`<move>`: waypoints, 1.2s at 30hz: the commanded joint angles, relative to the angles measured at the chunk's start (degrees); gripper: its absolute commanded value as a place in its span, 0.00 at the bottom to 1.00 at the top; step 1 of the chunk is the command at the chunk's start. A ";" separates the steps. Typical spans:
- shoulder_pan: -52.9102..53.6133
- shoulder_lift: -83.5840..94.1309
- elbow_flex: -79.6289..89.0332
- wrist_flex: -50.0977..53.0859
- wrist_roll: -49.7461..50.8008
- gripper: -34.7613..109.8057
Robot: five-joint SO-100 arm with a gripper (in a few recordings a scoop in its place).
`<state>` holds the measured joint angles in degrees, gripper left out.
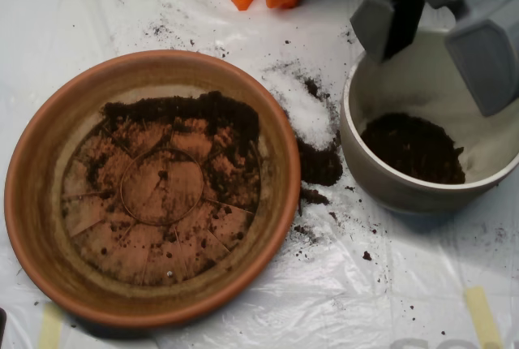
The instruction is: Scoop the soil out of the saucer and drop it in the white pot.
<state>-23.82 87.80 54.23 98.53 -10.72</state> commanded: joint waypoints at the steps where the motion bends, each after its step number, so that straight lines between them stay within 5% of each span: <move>1: 0.26 7.03 1.76 -0.53 -0.26 0.53; 12: 18.11 14.94 10.20 -2.20 4.75 0.53; 22: 31.82 22.94 46.32 -19.34 7.47 0.52; 36: 27.33 53.09 77.17 -31.11 0.09 0.49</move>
<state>4.75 129.81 128.94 67.50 -9.14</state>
